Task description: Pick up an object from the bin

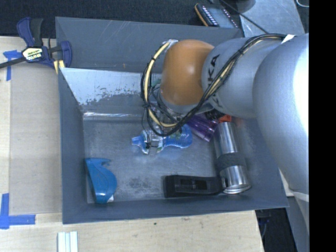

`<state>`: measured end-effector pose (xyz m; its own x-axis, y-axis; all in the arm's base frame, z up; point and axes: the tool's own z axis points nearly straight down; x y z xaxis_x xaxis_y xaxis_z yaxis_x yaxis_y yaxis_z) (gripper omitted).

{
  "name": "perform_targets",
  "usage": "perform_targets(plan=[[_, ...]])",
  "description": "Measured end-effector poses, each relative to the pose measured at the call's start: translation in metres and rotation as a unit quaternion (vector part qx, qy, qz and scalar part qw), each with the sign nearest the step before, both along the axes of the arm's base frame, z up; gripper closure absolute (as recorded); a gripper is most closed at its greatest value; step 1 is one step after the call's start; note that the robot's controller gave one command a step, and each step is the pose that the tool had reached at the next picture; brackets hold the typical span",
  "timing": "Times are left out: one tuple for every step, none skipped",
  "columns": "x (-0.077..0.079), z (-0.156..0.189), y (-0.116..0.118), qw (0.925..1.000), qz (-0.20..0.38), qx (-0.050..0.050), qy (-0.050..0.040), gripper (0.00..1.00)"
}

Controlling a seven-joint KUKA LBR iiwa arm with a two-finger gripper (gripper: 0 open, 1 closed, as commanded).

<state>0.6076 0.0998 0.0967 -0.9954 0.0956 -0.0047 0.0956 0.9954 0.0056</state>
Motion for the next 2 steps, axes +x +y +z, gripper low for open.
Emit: perform_targets(plan=[[0.006, -0.005, -0.020, 0.9966, -0.082, 0.006, -0.0081, 0.00], [0.004, -0.024, -0.002, 0.9971, -0.076, 0.002, -0.0028, 0.00]])
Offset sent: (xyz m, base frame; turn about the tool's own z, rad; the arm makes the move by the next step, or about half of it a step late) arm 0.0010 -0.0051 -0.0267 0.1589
